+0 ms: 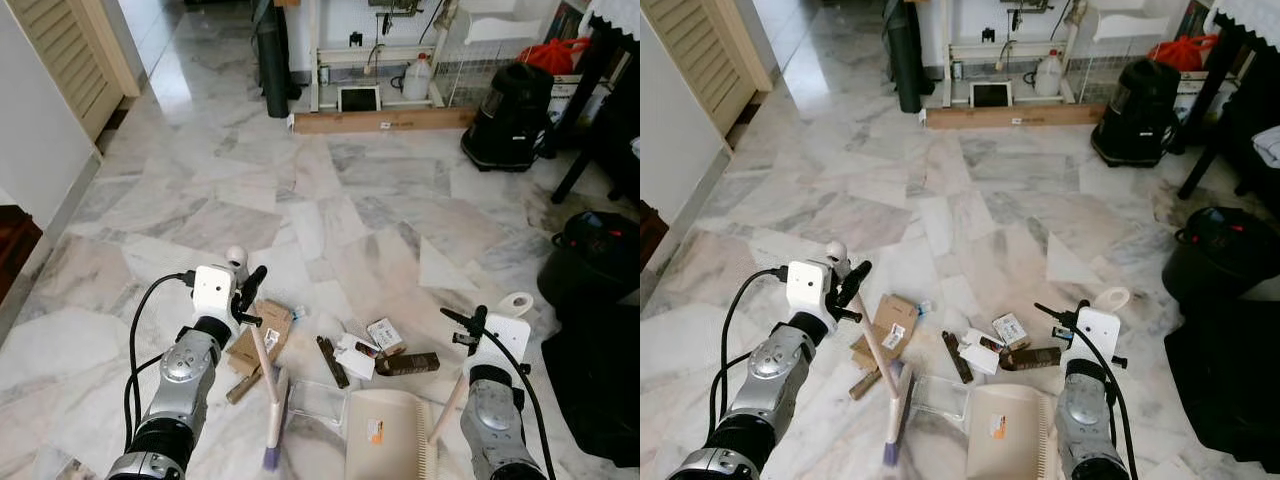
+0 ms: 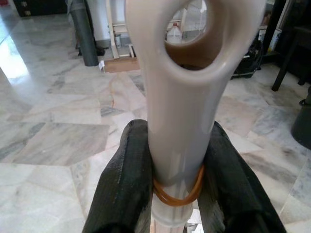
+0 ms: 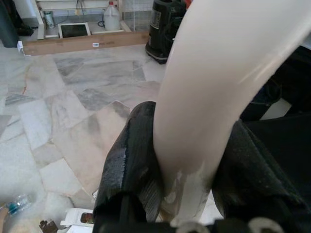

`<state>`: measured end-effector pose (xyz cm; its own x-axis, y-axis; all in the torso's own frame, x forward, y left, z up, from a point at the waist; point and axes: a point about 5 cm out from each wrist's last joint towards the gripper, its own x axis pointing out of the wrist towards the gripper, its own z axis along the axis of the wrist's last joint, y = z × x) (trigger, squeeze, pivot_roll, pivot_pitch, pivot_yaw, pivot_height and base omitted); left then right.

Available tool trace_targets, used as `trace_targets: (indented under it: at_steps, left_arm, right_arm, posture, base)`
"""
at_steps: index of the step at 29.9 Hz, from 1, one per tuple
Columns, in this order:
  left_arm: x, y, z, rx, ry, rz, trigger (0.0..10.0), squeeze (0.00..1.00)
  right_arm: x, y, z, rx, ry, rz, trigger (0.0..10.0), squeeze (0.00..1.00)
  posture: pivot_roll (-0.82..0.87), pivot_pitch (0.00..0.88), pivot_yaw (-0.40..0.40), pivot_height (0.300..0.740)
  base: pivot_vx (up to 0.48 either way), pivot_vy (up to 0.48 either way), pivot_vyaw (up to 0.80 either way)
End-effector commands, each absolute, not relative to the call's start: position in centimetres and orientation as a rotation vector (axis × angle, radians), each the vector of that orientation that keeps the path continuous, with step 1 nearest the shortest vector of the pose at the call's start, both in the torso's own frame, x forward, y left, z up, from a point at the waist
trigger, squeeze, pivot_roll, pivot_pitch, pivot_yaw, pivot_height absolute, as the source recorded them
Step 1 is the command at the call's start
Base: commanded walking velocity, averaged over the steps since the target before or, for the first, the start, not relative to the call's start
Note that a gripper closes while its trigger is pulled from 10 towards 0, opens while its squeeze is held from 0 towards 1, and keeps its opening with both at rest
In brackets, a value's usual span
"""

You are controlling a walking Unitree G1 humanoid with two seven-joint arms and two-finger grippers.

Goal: Sweep floor

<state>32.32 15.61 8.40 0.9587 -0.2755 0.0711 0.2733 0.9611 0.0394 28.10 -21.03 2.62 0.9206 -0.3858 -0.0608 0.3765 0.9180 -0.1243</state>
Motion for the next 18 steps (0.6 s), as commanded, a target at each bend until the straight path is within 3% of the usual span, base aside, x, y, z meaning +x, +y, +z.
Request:
trace_targets:
  at_steps: [1, 18]
  left_arm:
    - [32.2, 15.9, 7.8, 0.025, -0.05, -0.271, 10.0, 0.0]
    - [32.4, 15.8, 8.8, -0.041, -0.061, -0.394, 10.0, 0.0]
  right_arm:
    - [26.3, -21.3, 0.4, -0.129, 0.204, -0.399, 10.0, 0.0]
    - [26.1, -20.8, 0.1, -0.132, 0.225, -0.379, 10.0, 0.0]
  posture:
    - [0.02, 0.19, 0.041, 0.74]
    - [0.04, 0.189, 0.038, 0.74]
  base:
    - [0.0, 0.0, 0.0]
    - [0.0, 0.0, 0.0]
